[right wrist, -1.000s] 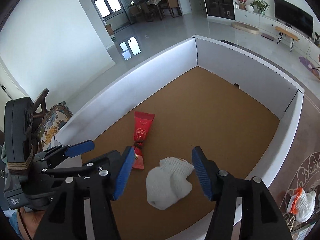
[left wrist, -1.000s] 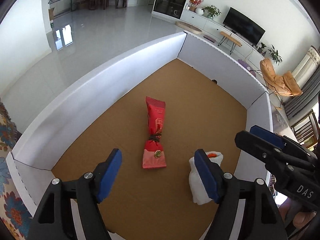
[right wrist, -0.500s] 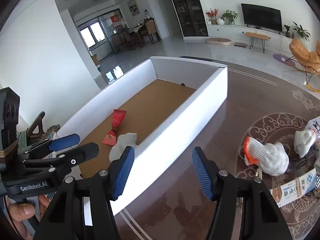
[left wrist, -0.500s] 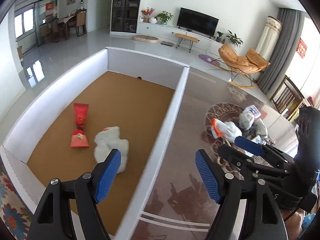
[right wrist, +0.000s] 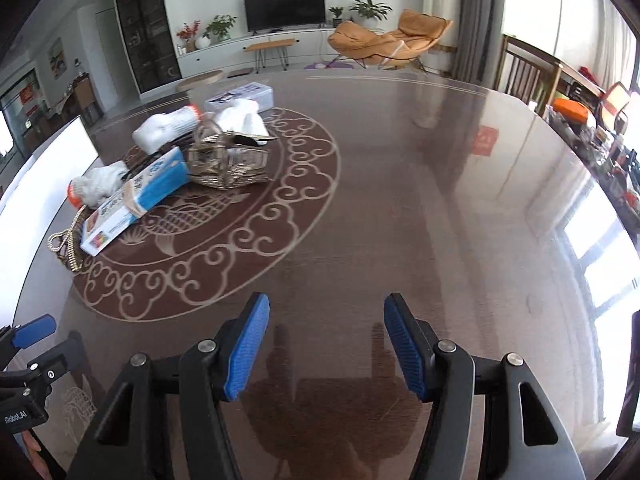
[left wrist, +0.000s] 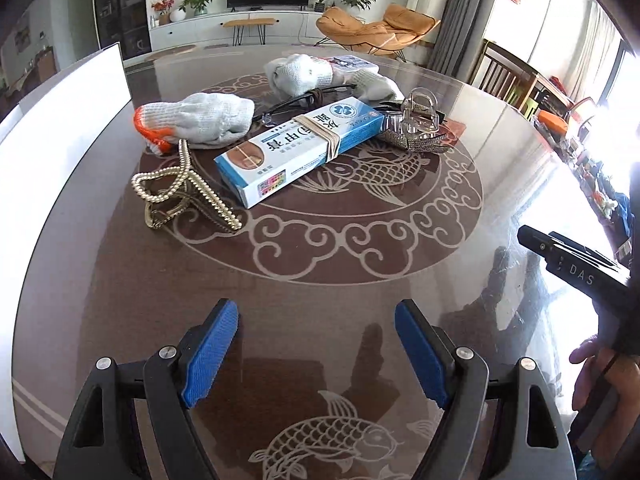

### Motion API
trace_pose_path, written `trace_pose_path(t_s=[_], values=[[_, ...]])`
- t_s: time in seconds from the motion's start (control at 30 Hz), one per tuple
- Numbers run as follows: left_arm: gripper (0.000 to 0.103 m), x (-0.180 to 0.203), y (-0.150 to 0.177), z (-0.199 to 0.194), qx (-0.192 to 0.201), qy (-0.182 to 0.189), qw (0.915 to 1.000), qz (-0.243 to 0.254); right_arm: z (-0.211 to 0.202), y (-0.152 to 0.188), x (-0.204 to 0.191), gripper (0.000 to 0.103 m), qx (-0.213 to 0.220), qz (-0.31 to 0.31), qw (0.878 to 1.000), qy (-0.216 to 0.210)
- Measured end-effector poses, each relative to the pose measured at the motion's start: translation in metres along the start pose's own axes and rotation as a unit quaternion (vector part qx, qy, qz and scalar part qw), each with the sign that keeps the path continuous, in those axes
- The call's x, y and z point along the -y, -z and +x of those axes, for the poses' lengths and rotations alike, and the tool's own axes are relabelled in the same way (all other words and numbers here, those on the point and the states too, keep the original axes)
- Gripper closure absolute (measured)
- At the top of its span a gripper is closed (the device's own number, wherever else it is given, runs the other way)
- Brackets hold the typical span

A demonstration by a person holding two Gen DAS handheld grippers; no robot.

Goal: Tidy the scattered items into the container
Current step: 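Move both open tools back over the table items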

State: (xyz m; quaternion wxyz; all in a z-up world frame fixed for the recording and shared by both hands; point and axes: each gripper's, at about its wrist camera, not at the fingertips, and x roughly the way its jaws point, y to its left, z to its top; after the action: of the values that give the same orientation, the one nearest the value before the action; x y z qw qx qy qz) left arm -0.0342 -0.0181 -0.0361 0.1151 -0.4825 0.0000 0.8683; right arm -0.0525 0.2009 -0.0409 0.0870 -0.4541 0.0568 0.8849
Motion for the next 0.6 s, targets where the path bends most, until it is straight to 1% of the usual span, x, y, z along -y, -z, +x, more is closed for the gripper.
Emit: trace_pose_path(t_s=[0.07, 0.1, 0.13, 0.2, 0.27, 0.33, 0.4, 0.47, 0.5, 0.6], values=[[0.023, 0.005, -0.006, 0.008, 0.006, -0.005, 1.0000, 0.004, 0.011, -0.004, 0.016, 0.042, -0.004, 0.012, 1.000, 0.012], [0.023, 0.006, -0.008, 0.010, 0.011, -0.014, 0.9998, 0.007, 0.013, -0.008, 0.019, 0.042, 0.006, 0.009, 1.000, 0.020], [0.023, 0.007, -0.011, 0.013, 0.014, -0.018, 0.9997, 0.010, 0.016, -0.012, 0.021, 0.042, 0.008, 0.005, 1.000, 0.026], [0.023, 0.007, -0.017, 0.017, 0.022, -0.027, 0.9993, 0.011, 0.022, -0.021, 0.023, 0.041, 0.012, 0.005, 1.000, 0.024], [0.023, 0.008, -0.021, 0.023, 0.029, -0.039, 0.9987, 0.014, 0.030, -0.028, 0.023, 0.036, 0.019, 0.006, 0.999, 0.026], [0.022, 0.010, -0.025, 0.028, 0.027, -0.050, 0.9982, 0.017, 0.039, -0.035, 0.023, 0.029, 0.017, 0.014, 0.999, 0.028], [0.018, 0.012, -0.026, 0.032, 0.024, -0.052, 0.9981, 0.023, 0.044, -0.040, 0.021, 0.026, 0.015, 0.012, 0.999, 0.027], [0.003, 0.013, -0.027, 0.036, 0.014, -0.047, 0.9984, 0.028, 0.047, -0.042, 0.020, 0.025, 0.014, 0.012, 1.000, 0.025], [0.000, 0.012, -0.027, 0.038, 0.011, -0.050, 0.9983, 0.028, 0.048, -0.042, 0.019, 0.025, 0.015, 0.011, 0.999, 0.026], [0.000, 0.009, -0.028, 0.039, 0.010, -0.052, 0.9984, 0.020, 0.048, -0.042, 0.018, 0.025, 0.015, 0.011, 0.999, 0.026]])
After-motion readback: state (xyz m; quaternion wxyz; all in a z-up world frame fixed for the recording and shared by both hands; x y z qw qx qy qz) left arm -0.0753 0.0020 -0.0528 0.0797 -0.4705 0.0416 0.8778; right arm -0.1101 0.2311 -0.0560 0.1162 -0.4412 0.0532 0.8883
